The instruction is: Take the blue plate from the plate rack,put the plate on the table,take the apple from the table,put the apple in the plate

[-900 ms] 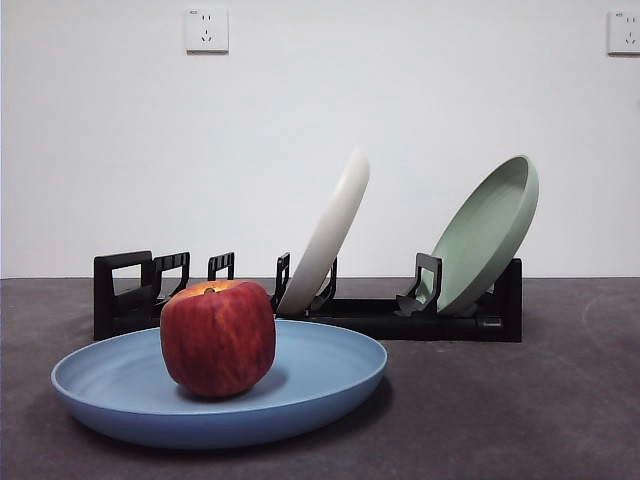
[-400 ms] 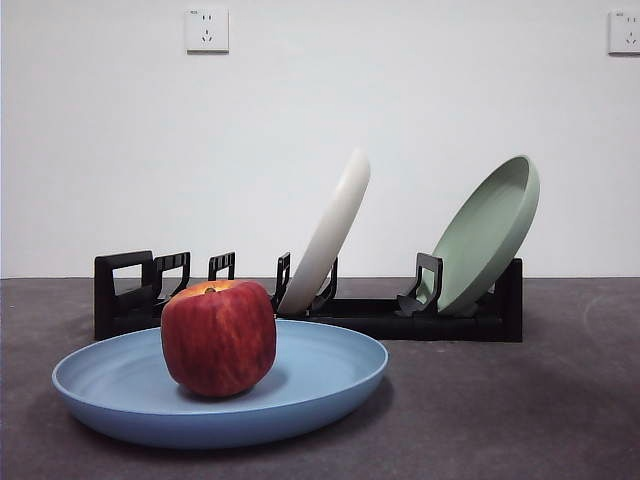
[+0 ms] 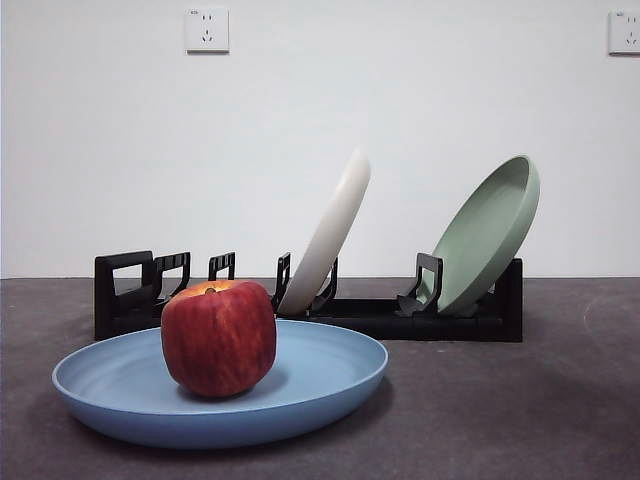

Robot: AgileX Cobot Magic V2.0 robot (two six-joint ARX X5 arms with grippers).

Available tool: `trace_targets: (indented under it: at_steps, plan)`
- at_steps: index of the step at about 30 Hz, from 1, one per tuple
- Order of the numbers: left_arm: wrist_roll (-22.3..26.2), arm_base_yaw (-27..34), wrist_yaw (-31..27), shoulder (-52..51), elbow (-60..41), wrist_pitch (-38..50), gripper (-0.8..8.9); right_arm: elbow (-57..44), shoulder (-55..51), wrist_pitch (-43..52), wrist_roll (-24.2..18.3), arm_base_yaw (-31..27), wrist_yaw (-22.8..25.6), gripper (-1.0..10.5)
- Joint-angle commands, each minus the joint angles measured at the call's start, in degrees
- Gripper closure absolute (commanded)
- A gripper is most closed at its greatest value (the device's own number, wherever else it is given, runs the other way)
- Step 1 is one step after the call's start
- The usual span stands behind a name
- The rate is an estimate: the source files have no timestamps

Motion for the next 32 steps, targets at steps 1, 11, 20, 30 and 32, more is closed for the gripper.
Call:
trace_targets:
  at_steps: [1, 11, 20, 30, 32]
  plan:
    - [-0.4, 0.2, 0.2, -0.2, -0.8, 0.3, 8.16, -0.9, -0.2, -0.2, 1.4, 0.1, 0.3, 9.6]
    - [-0.4, 0.2, 0.2, -0.2, -0.8, 0.3, 8.16, -0.8, -0.1, -0.1, 2.2, 0.1, 0.3, 9.6]
    - [-0.4, 0.2, 0.2, -0.2, -0.8, 0.3, 8.16, -0.8, -0.1, -0.1, 2.2, 0.1, 0.3, 9.6]
    - [-0.4, 0.2, 0.2, -0.2, -0.8, 0.3, 8.16, -0.8, -0.1, -0.1, 2.2, 0.1, 0.3, 9.6]
    - [-0.4, 0.2, 0.2, -0.2, -0.8, 0.3, 8.16, -0.8, -0.1, -0.1, 2.2, 0.1, 0.3, 9.6]
